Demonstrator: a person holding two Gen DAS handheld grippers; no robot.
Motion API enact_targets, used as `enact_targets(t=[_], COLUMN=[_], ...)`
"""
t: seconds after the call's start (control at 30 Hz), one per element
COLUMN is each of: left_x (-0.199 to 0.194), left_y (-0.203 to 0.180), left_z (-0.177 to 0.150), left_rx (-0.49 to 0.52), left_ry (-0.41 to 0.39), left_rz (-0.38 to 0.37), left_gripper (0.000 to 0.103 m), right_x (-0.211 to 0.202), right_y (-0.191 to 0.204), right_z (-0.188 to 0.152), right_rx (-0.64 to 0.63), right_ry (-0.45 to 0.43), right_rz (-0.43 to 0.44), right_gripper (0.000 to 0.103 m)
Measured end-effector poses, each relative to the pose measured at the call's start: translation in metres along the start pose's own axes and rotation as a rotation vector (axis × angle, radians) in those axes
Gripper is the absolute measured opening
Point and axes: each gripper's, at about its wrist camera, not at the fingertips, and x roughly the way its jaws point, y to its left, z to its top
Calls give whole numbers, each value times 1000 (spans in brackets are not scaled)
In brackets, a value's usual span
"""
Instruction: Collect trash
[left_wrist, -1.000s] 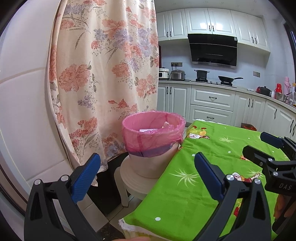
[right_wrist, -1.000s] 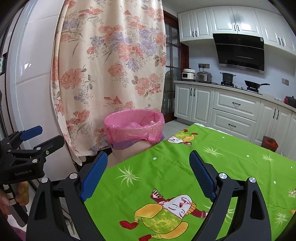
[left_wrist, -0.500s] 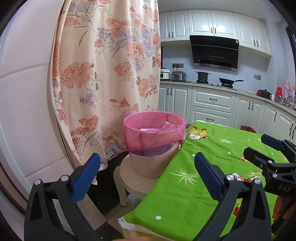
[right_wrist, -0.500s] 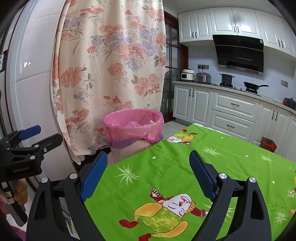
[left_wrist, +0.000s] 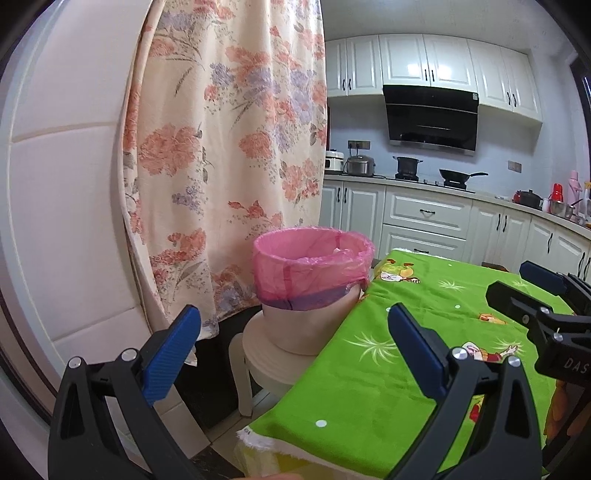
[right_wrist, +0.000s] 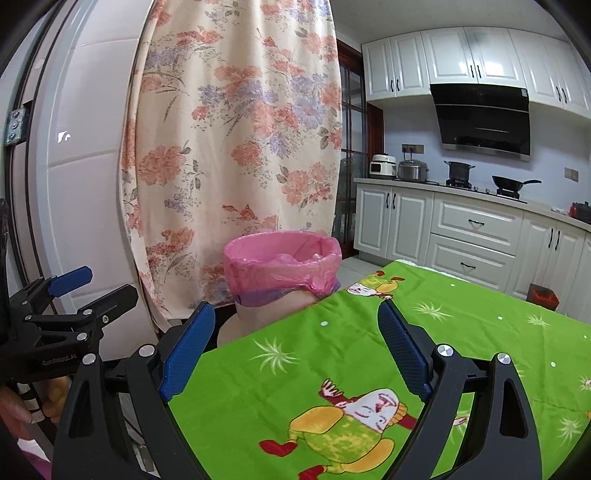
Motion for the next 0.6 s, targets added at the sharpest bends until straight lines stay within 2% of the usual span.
enact_targets(t=[0.23,0.33,0.47,0.6], left_x=[-20,-30,-39,-51], left_y=[8,17,29,30], left_z=[-11,-17,-26,-32], left_rx=[40,26,9,49], left_ry=[-41,-54,-52,-72], left_rz=[-41,-53,-63,-87], left_gripper=[98,98,98,98], right_x=[-22,-34,-42,-49], right_y=[23,33,45,50], right_z=[-13,-16,-18,-16], right_rx=[-12,-22,-63,-63], right_ry=[-43,-71,-73,-77], right_rz=[-17,-33,-49,-51], right_gripper=[84,84,84,84])
